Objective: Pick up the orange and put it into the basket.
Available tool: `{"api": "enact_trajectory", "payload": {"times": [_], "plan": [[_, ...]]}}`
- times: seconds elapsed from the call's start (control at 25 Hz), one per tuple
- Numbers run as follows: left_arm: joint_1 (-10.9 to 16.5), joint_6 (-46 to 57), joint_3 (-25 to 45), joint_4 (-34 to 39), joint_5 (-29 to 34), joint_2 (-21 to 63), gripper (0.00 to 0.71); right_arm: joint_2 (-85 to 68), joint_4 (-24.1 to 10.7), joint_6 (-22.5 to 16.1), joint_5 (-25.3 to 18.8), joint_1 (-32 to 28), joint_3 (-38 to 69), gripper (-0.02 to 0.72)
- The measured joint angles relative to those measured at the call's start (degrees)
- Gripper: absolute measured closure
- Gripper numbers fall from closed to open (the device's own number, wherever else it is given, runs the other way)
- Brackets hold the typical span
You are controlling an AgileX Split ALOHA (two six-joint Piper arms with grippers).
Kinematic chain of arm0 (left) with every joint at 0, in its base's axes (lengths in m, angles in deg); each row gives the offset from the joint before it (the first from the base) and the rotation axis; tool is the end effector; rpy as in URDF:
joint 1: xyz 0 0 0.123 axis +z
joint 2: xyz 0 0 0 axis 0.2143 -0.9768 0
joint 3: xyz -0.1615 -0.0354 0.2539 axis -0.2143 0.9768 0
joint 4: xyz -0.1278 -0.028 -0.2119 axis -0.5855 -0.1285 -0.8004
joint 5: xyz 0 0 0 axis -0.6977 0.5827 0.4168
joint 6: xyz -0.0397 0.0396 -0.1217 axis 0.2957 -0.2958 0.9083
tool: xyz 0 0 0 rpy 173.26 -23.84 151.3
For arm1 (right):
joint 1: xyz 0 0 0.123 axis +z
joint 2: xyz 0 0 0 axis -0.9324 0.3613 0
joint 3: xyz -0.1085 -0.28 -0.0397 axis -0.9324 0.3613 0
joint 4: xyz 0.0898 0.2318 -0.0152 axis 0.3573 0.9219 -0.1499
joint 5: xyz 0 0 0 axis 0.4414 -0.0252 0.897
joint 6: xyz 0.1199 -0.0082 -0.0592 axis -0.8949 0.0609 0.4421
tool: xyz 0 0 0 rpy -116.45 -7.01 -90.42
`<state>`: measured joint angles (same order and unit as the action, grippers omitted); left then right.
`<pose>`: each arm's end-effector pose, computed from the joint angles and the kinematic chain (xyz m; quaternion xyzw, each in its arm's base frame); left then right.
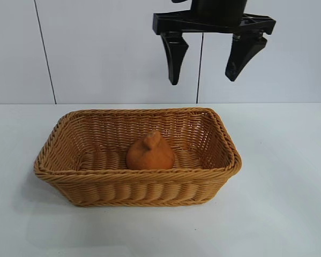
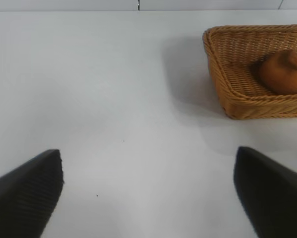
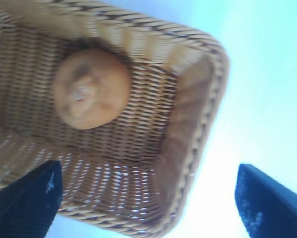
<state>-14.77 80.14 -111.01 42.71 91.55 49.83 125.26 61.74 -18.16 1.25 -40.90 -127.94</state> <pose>0.0116 -0.0031 0.2566 0.0158 0.8529 -0.0242 0.5213 0.3778 0.1918 0.2581 -0.1558 0.9792 0.0147 0.1291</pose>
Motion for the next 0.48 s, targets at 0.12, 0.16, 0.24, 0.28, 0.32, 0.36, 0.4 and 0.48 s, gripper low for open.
{"api": "enact_trajectory", "payload": {"times": [0.12, 0.16, 0.24, 0.28, 0.32, 0.36, 0.4, 0.48], "plan": [[0.0, 0.0, 0.0, 0.0, 0.0, 0.0, 0.044, 0.0, -0.4, 1.3, -0.1, -6.5, 0.0, 0.052], [0.0, 0.0, 0.0, 0.0, 0.0, 0.0, 0.044, 0.0, -0.4, 1.7, -0.2, -9.0, 0.0, 0.052], [0.0, 0.0, 0.0, 0.0, 0.0, 0.0, 0.044, 0.0, -0.6, 2.1, -0.3, -13.7, 0.0, 0.052], [0.0, 0.0, 0.0, 0.0, 0.0, 0.0, 0.044, 0.0, -0.6, 2.5, -0.3, -16.3, -0.1, 0.052], [0.0, 0.0, 0.0, 0.0, 0.0, 0.0, 0.044, 0.0, -0.7, 2.8, -0.4, -18.6, -0.1, 0.052], [0.0, 0.0, 0.0, 0.0, 0.0, 0.0, 0.044, 0.0, -0.8, 3.2, -0.4, -20.5, -0.1, 0.052], [0.0, 0.0, 0.0, 0.0, 0.0, 0.0, 0.044, 0.0, -0.8, 3.4, -0.4, -22.5, -0.1, 0.052], [0.0, 0.0, 0.0, 0.0, 0.0, 0.0, 0.044, 0.0, -0.6, 4.1, -0.4, -25.6, -0.1, 0.052]]}}
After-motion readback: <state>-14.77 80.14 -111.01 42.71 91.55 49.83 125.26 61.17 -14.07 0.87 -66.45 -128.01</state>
